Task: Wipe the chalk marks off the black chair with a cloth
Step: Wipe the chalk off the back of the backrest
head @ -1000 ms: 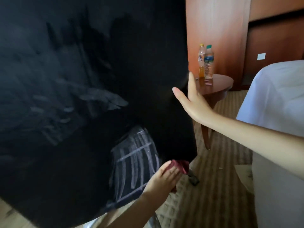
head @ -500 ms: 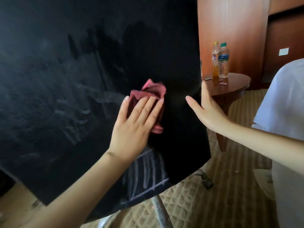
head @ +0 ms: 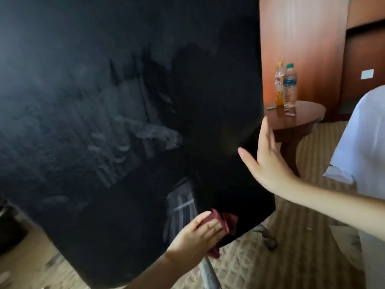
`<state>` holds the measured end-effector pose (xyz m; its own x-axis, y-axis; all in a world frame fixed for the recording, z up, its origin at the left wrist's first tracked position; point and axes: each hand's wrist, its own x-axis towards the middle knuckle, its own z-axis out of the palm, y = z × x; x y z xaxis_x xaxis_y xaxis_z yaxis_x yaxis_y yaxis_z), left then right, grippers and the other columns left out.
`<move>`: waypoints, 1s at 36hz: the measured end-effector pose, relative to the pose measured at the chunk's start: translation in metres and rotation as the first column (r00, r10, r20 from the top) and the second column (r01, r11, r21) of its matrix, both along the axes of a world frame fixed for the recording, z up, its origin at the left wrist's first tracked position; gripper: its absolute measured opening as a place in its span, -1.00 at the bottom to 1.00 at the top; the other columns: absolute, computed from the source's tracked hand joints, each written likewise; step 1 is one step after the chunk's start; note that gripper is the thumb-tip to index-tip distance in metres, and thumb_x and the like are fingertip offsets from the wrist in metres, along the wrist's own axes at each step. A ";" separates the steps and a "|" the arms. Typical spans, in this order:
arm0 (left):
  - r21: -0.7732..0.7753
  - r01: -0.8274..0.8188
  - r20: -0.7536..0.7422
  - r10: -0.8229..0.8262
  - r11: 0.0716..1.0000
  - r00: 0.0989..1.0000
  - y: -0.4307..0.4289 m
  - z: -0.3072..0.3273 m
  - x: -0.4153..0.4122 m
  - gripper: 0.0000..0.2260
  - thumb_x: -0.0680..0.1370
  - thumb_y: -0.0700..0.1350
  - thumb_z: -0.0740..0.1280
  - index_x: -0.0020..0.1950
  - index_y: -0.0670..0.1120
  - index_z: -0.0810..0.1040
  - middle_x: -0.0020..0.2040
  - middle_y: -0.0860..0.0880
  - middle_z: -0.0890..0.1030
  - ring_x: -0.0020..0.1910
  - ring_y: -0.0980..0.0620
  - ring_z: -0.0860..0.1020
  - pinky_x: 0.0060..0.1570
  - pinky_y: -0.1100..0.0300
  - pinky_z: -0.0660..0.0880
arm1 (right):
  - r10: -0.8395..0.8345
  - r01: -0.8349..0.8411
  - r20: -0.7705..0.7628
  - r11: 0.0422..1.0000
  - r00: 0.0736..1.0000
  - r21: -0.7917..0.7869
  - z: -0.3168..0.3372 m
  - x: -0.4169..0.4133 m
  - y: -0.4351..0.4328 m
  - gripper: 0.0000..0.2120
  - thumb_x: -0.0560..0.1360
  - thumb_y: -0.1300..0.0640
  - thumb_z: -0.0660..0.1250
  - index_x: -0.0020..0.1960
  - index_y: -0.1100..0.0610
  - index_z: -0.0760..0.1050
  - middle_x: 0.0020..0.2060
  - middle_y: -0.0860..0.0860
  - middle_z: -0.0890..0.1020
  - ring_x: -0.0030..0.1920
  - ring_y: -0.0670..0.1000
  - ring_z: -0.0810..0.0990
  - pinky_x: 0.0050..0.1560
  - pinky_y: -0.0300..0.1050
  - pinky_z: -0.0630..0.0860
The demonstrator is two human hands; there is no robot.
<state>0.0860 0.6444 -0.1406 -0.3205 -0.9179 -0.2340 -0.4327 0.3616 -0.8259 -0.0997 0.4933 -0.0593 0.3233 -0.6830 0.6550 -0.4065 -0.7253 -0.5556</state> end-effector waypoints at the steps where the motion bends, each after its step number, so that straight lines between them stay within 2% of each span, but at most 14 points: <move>1: -0.049 0.016 -0.026 -0.017 0.999 0.999 -0.001 0.009 0.004 -0.47 0.64 -0.01 -0.06 0.47 -0.18 -0.25 0.57 -0.08 0.06 0.54 -0.03 0.03 0.24 -0.14 -0.48 | -0.016 0.014 -0.041 0.999 0.999 -0.044 -0.003 0.000 0.000 -0.17 0.57 -0.13 0.12 0.52 0.13 -0.40 0.54 0.06 -0.27 0.47 -0.15 -0.29 0.43 -0.26 -0.20; 3: -0.180 0.023 -0.193 -0.058 0.983 0.979 0.000 0.038 0.012 -0.48 0.50 -0.07 0.02 0.45 -0.13 0.31 0.36 -0.04 0.49 0.36 -0.02 0.43 0.45 -0.08 -0.33 | -0.033 0.026 -0.082 0.996 0.996 -0.085 -0.006 -0.001 -0.002 -0.16 0.54 -0.17 0.08 0.50 0.13 -0.42 0.54 0.08 -0.27 0.45 -0.15 -0.30 0.41 -0.27 -0.20; 5: -0.305 0.005 -0.272 -0.092 0.952 0.958 0.004 0.081 0.015 -0.48 0.37 -0.11 0.05 0.24 -0.07 0.58 0.10 -0.04 0.66 0.17 -0.06 0.53 0.46 -0.06 -0.17 | -0.028 0.020 -0.086 0.996 0.996 -0.093 -0.007 0.000 -0.002 -0.15 0.51 -0.21 0.04 0.49 0.12 -0.43 0.54 0.08 -0.27 0.45 -0.15 -0.31 0.40 -0.29 -0.22; 8: -0.560 0.034 -0.208 -0.180 0.828 0.961 0.011 0.137 0.031 -0.47 0.41 -0.12 0.10 0.38 -0.13 0.44 0.22 -0.13 0.59 0.26 -0.12 0.35 0.45 -0.10 -0.13 | -0.044 0.034 -0.076 0.991 0.996 -0.131 -0.008 0.001 -0.001 -0.14 0.49 -0.23 0.02 0.52 0.19 -0.37 0.54 0.12 -0.23 0.47 -0.11 -0.28 0.43 -0.22 -0.17; 11: -0.653 -0.058 -0.230 -0.124 0.755 0.965 0.014 0.153 0.028 -0.42 0.47 -0.12 0.08 0.52 -0.12 0.21 0.38 -0.13 0.43 0.37 -0.10 0.26 0.46 -0.12 -0.13 | -0.056 0.043 -0.079 0.987 0.995 -0.155 -0.011 0.003 -0.002 -0.14 0.50 -0.22 0.02 0.53 0.25 -0.31 0.54 0.20 -0.19 0.50 -0.02 -0.23 0.46 -0.14 -0.12; 13: -0.691 -0.102 -0.270 -0.125 0.715 0.955 0.009 0.134 0.023 -0.43 0.50 -0.12 0.10 0.52 -0.15 0.19 0.30 -0.15 0.38 0.30 -0.14 0.29 0.46 -0.15 -0.10 | -0.054 0.041 -0.076 0.987 0.996 -0.154 -0.012 0.003 -0.001 -0.14 0.50 -0.22 0.02 0.53 0.26 -0.30 0.54 0.22 -0.18 0.53 0.07 -0.21 0.48 -0.07 -0.09; 15: -0.688 -0.129 -0.302 -0.121 0.714 0.946 0.003 0.104 0.019 -0.49 0.49 -0.13 0.13 0.45 -0.17 0.33 0.14 -0.15 0.42 0.15 -0.17 0.33 0.45 -0.16 -0.10 | -0.051 0.039 -0.077 0.989 0.996 -0.144 -0.013 0.003 0.000 -0.13 0.49 -0.24 0.01 0.53 0.24 -0.31 0.54 0.22 -0.18 0.54 0.12 -0.19 0.48 -0.04 -0.08; 19: -0.410 -0.144 -0.206 0.062 0.900 0.976 0.004 0.033 0.019 -0.52 0.41 -0.14 0.08 0.25 -0.11 0.57 0.05 -0.11 0.63 0.10 -0.15 0.45 0.45 -0.13 -0.14 | -0.048 0.038 -0.075 0.992 0.996 -0.124 -0.012 0.005 0.000 -0.14 0.52 -0.18 0.08 0.53 0.24 -0.31 0.54 0.23 -0.19 0.54 0.13 -0.20 0.46 -0.10 -0.13; 21: -0.193 -0.171 -0.138 0.146 0.966 0.980 0.010 0.001 0.021 -0.50 0.41 -0.07 0.04 0.26 -0.02 0.58 0.08 0.00 0.65 0.12 -0.04 0.57 0.49 -0.11 -0.12 | -0.062 0.051 -0.078 0.990 0.995 -0.132 -0.012 0.005 0.000 -0.15 0.54 -0.11 0.13 0.53 0.24 -0.32 0.53 0.23 -0.19 0.54 0.13 -0.20 0.45 -0.11 -0.14; 23: -0.062 -0.161 -0.045 0.159 0.985 0.986 0.016 -0.020 0.025 -0.53 0.43 0.06 0.16 0.31 0.06 0.53 0.16 0.11 0.62 0.17 0.09 0.56 0.49 -0.13 -0.08 | -0.069 0.058 -0.080 0.990 0.994 -0.129 -0.012 0.006 0.001 -0.15 0.55 -0.10 0.15 0.53 0.22 -0.34 0.53 0.23 -0.19 0.54 0.13 -0.20 0.44 -0.09 -0.13; 26: 0.010 -0.109 -0.021 0.109 0.994 0.994 0.020 -0.039 0.029 -0.35 0.30 0.21 0.41 0.37 0.09 0.45 0.25 0.16 0.56 0.25 0.16 0.50 0.47 -0.09 -0.05 | -0.075 0.063 -0.084 0.988 0.994 -0.142 -0.012 0.005 0.000 -0.14 0.52 -0.19 0.06 0.53 0.22 -0.34 0.53 0.26 -0.18 0.54 0.15 -0.19 0.46 -0.06 -0.11; 30: 0.022 -0.082 0.069 0.080 0.996 0.994 0.025 -0.035 0.038 -0.40 0.38 0.19 0.35 0.42 0.19 0.35 0.32 0.23 0.48 0.36 0.20 0.36 0.45 -0.10 -0.13 | -0.062 0.046 -0.094 0.986 0.994 -0.162 -0.014 0.002 0.002 -0.13 0.48 -0.23 0.02 0.53 0.21 -0.33 0.53 0.25 -0.17 0.54 0.16 -0.17 0.47 -0.01 -0.05; 33: -0.110 -0.012 -0.055 0.006 0.994 0.998 0.025 0.002 0.039 -0.60 0.44 0.01 0.19 0.27 0.18 0.54 0.16 0.22 0.58 0.22 0.18 0.49 0.46 -0.04 -0.04 | -0.045 0.028 -0.074 0.977 0.996 -0.212 -0.017 -0.002 0.000 -0.16 0.52 -0.17 0.10 0.55 0.20 -0.27 0.53 0.24 -0.16 0.54 0.22 -0.10 0.47 0.11 0.09; 36: -0.421 0.055 -0.176 -0.141 0.906 0.974 0.027 0.067 0.054 -0.56 0.42 -0.13 0.11 0.22 0.07 0.59 0.04 0.06 0.65 0.16 0.03 0.47 0.41 -0.05 -0.03 | -0.097 0.054 -0.099 0.929 0.990 -0.365 -0.017 -0.004 -0.007 -0.24 0.60 -0.12 0.15 0.56 0.22 -0.18 0.53 0.28 -0.14 0.52 0.31 -0.01 0.41 0.26 0.23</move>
<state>0.1403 0.6715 -0.0738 -0.4137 -0.8797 0.2344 -0.5826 0.0579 -0.8107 -0.1035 0.4863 -0.0764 0.3667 -0.4326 0.8236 -0.5129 -0.8326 -0.2090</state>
